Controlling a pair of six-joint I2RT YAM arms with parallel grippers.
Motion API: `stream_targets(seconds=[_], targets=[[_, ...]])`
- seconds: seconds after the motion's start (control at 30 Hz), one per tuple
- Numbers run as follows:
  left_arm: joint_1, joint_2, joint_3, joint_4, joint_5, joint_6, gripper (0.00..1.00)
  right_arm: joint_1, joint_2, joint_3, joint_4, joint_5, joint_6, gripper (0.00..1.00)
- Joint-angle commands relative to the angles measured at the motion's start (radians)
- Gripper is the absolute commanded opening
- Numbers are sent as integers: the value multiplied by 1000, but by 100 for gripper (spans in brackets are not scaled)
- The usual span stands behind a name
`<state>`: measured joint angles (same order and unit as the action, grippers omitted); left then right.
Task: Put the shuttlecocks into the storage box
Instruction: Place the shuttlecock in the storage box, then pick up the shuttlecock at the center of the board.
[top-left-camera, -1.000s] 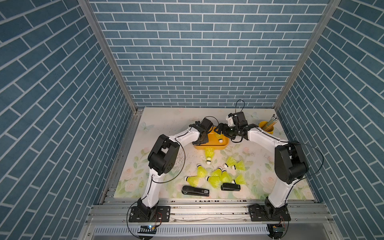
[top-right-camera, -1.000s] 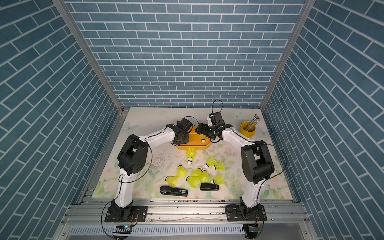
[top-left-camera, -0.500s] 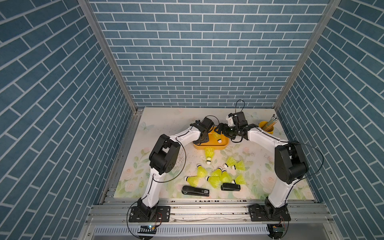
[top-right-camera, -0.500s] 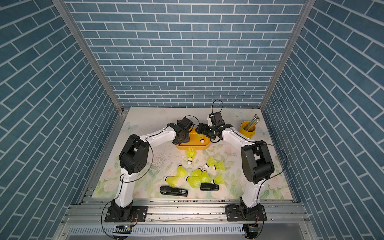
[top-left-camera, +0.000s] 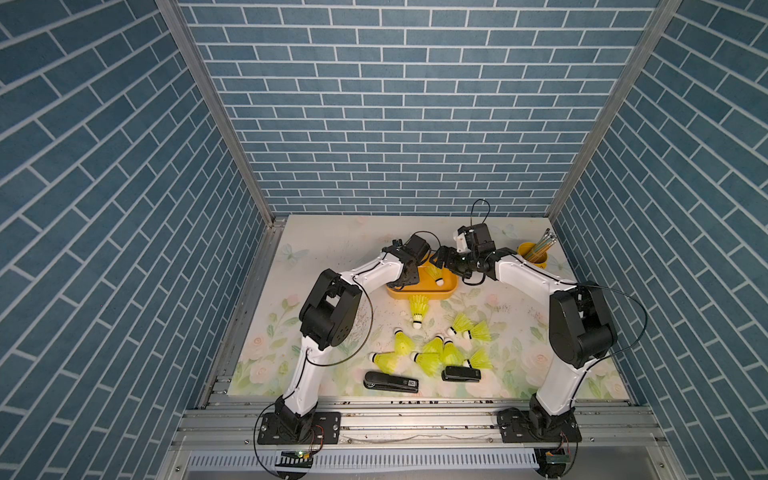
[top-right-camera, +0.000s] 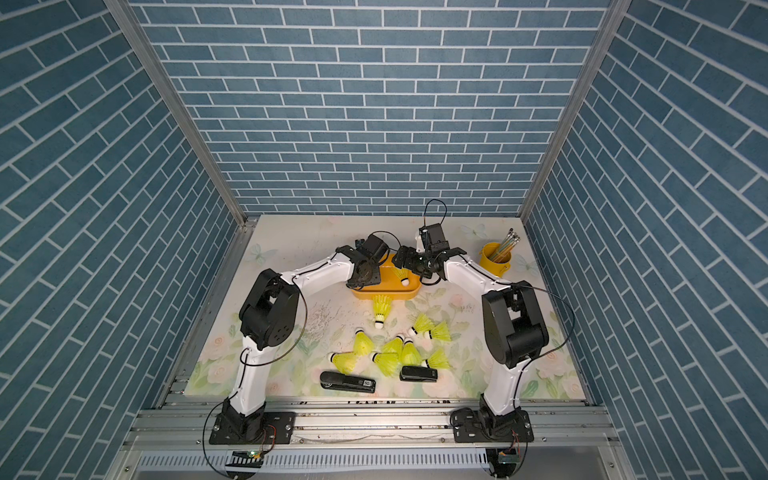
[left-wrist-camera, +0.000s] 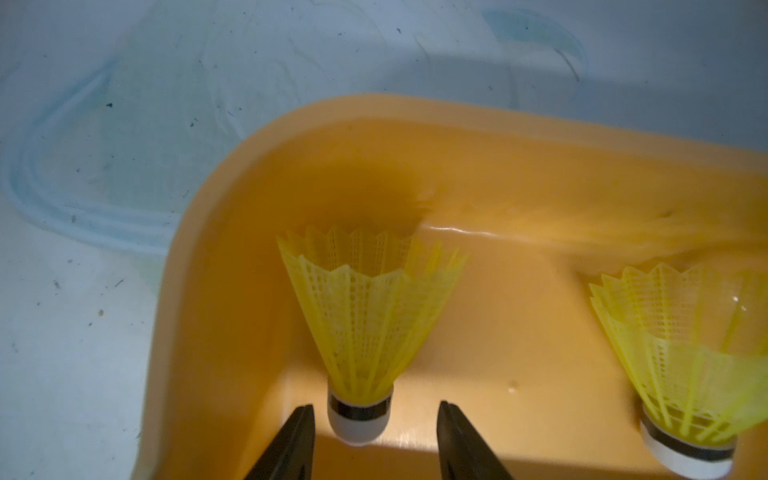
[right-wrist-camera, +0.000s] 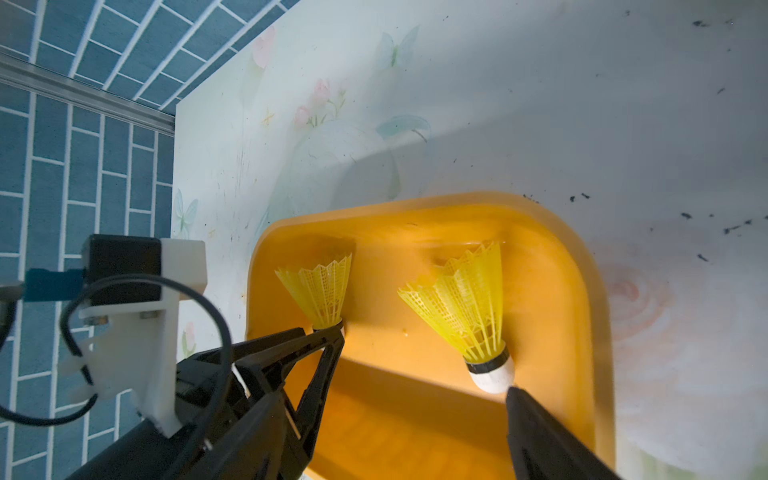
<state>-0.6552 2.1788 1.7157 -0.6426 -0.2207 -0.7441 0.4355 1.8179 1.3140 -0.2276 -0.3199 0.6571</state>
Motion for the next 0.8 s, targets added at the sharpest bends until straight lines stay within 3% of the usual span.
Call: stream_targets(seconds=[0.0,0.5,0.77], targets=[[-6,-34,20,-28,-22,7,56,-2,-27,24,-31,33,-2,85],[-11,-114,-7,-11,-38,14,68,45,-101,14,-78,110,-24,85],[-14,-248,-105,19,-60,1,71,144,-234,-97,-100,200,14,82]])
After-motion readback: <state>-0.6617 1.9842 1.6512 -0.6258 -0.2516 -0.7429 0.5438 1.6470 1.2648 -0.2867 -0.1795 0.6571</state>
